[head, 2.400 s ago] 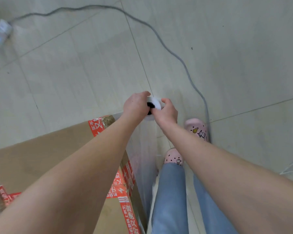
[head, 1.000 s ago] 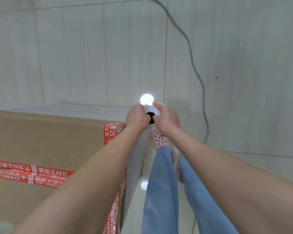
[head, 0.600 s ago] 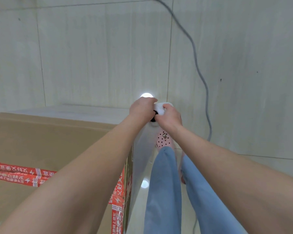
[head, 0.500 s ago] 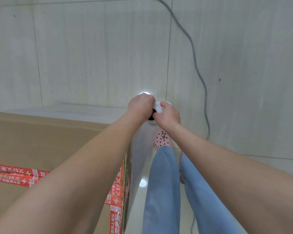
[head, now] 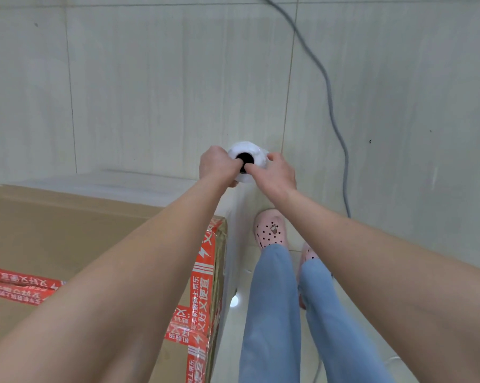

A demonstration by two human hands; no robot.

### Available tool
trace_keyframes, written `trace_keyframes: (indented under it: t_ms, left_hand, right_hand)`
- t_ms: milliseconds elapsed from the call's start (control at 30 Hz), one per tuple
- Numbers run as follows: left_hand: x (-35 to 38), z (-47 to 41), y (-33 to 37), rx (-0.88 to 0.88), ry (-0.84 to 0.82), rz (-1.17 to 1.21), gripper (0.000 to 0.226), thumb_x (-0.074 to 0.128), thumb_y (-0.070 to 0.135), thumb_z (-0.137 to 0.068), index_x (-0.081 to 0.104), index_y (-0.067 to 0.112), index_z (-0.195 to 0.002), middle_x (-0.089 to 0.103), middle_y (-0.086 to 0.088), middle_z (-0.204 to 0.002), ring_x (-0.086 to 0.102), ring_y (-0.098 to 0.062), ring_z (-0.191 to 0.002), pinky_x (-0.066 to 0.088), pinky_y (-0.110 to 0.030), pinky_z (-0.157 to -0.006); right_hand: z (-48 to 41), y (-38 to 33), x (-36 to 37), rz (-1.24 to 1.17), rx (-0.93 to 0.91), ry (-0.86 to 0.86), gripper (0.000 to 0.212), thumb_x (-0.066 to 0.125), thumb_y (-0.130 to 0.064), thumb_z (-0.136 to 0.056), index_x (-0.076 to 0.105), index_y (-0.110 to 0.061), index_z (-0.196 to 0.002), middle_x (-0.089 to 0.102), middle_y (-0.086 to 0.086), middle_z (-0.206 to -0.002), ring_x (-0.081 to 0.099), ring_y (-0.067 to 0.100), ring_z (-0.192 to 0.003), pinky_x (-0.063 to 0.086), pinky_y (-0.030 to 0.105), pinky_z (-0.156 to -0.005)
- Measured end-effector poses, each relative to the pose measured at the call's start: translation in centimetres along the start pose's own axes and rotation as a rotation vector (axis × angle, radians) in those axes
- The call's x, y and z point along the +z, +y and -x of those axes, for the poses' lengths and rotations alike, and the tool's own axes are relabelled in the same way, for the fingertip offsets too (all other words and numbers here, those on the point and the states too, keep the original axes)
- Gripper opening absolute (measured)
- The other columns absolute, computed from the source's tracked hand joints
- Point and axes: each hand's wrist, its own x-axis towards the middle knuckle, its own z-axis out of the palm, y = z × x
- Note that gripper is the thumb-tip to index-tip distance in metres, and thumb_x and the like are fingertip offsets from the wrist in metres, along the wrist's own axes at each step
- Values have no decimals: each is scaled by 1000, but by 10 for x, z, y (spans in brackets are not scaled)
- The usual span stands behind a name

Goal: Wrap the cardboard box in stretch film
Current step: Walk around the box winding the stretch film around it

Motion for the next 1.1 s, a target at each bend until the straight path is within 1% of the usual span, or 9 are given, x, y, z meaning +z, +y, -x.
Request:
trace_keyframes:
  t_ms: [100,233,367,500,633,800,900,1000,1100]
  left_hand:
    - [-4,-4,-2,8,-39,-43,17,58,15,-82,64,2,-91,69,-14,-84,68,-30,-67,58,-34,-66]
    - [-10,-15,9,226,-31,-263,16,57,12,-80,66,13,-93,64,-4,-86,58,-24,-81,46,-29,-63]
    - [-14,-22,14,247,9,-352,12,55,9,-76,56,10,-65,60,-9,-71,60,-30,-73,45,-33,-59]
    - [-19,-26,8,149,53,-192,8,56,9,-76,58,5,-69,66,-14,-77,69,-32,-74,55,-37,-62]
    - [-30,-26,4,3,56,66,14,57,13,-80,64,1,-84,68,-10,-81,69,-27,-60,51,-25,-48]
    - [-39,-27,1,-152,-29,299,28,59,20,-85,62,-2,-101,69,-14,-83,72,-29,-70,61,-40,-68]
    - [-47,-37,3,16,23,77,27,60,21,-82,62,4,-103,69,-11,-94,70,-28,-79,59,-39,-72]
    - [-57,-47,10,226,91,-211,29,56,15,-81,61,13,-109,65,-5,-100,62,-26,-93,52,-35,-73]
    - [-61,-52,15,271,110,-293,6,53,10,-78,58,10,-81,60,-8,-80,57,-28,-77,41,-31,-59]
  right_hand:
    - [-1,-6,9,-153,59,-21,60,65,-31,-78,42,-21,-133,56,3,-119,61,26,-101,53,42,-88]
    - [-5,-12,10,-141,6,23,33,58,-19,-78,55,-18,-111,61,2,-100,62,26,-94,55,44,-83]
    - [-8,-20,4,-28,-76,4,35,54,-16,-80,57,-18,-115,63,3,-104,61,25,-94,54,37,-75]
    - [-14,-33,5,0,-116,-14,39,54,-13,-84,55,-19,-122,61,2,-114,54,20,-91,43,25,-69]
    - [-19,-50,12,30,-154,35,47,58,-18,-82,52,-24,-129,60,-1,-121,57,19,-101,42,25,-76]
    - [-22,-66,29,47,-137,85,49,59,-23,-84,46,-23,-132,57,0,-124,57,22,-106,47,32,-88]
    - [-26,-73,29,87,-135,72,44,56,-21,-87,47,-25,-130,57,0,-122,55,21,-93,41,26,-76]
    - [-29,-79,27,136,-162,51,45,54,-19,-87,49,-25,-131,59,1,-121,55,22,-96,43,27,-78]
    - [-32,-87,26,186,-189,42,44,53,-17,-86,52,-28,-128,60,-1,-119,58,23,-102,45,28,-81]
